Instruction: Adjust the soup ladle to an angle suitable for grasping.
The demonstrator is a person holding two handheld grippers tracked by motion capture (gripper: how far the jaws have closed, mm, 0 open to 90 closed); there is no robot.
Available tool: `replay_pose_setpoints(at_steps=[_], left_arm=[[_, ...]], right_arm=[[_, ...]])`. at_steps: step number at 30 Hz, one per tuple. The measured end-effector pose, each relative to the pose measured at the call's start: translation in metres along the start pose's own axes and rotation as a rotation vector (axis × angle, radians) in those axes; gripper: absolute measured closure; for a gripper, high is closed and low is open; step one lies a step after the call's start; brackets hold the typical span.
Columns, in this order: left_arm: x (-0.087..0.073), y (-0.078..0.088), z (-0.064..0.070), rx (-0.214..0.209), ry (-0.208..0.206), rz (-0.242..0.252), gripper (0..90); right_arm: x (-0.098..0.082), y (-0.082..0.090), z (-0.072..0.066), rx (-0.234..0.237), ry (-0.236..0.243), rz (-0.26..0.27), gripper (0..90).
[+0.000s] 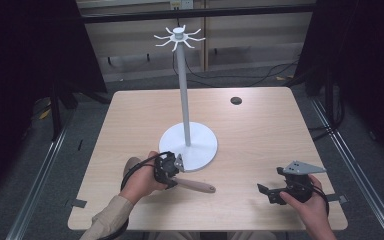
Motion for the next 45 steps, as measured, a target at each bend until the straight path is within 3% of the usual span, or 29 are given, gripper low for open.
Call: replay_pose_setpoints(at_steps=[2,3,5,6,7,8,11,12,17,25,34,39,45], left_arm=[[0.000,0.002,-0.001,0.002,-0.031,-0.015,67.0],[-0.001,0.002,0.001,-0.001,-0.012,-0.002,67.7],[-0.001,0.005,-0.001,0.007,-0.053,-0.023,70.8],[-0.001,0.006,0.000,0.006,-0.041,-0.016,72.3],[-0.001,0.010,-0.003,0.010,-0.077,-0.033,73.4],[-0.001,0.010,-0.001,0.005,-0.050,-0.014,75.0],[-0.001,0.017,-0.004,0.009,-0.061,-0.026,77.6],[-0.002,0.017,-0.004,0.005,-0.035,-0.010,77.8],[-0.003,0.022,-0.005,0.004,-0.048,0.002,77.9],[-0.005,0.037,-0.011,0.022,0.014,0.062,78.1],[-0.010,0.056,-0.018,0.032,0.077,0.165,78.2],[-0.012,0.063,-0.020,0.029,0.092,0.210,78.2],[-0.013,0.076,-0.023,0.045,0.136,0.296,78.2]], right_arm=[[0.000,0.000,0.000,0.000,-0.002,0.000,4.8],[0.000,0.000,0.000,-0.001,-0.002,-0.001,4.8],[0.000,0.000,0.001,0.000,-0.001,0.000,4.8],[0.000,0.000,0.001,0.001,-0.005,0.002,4.8],[0.000,0.000,0.001,0.001,-0.006,0.003,4.8],[-0.001,-0.001,0.001,0.003,-0.008,0.004,4.8],[-0.001,-0.001,0.000,0.005,-0.008,0.003,4.8],[0.000,-0.001,0.000,0.004,-0.009,0.003,4.8],[-0.001,-0.001,0.000,0.007,-0.011,0.003,4.8],[-0.001,-0.001,0.000,0.010,-0.018,0.012,4.8],[-0.001,-0.003,0.000,0.012,-0.025,0.009,4.9],[-0.001,-0.004,0.000,0.013,-0.026,0.005,4.9],[-0.002,-0.004,-0.001,0.014,-0.028,0.003,4.9]])
Point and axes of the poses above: each handheld gripper's, and its own axes: y roughly backward along the jaws, x roughly out of its top, z roughly to its right, the point moved 3 cm from there along -y, roughly forward along the jaws, and after that the axes turned 14 degrees about y, right-handed, at the moved point
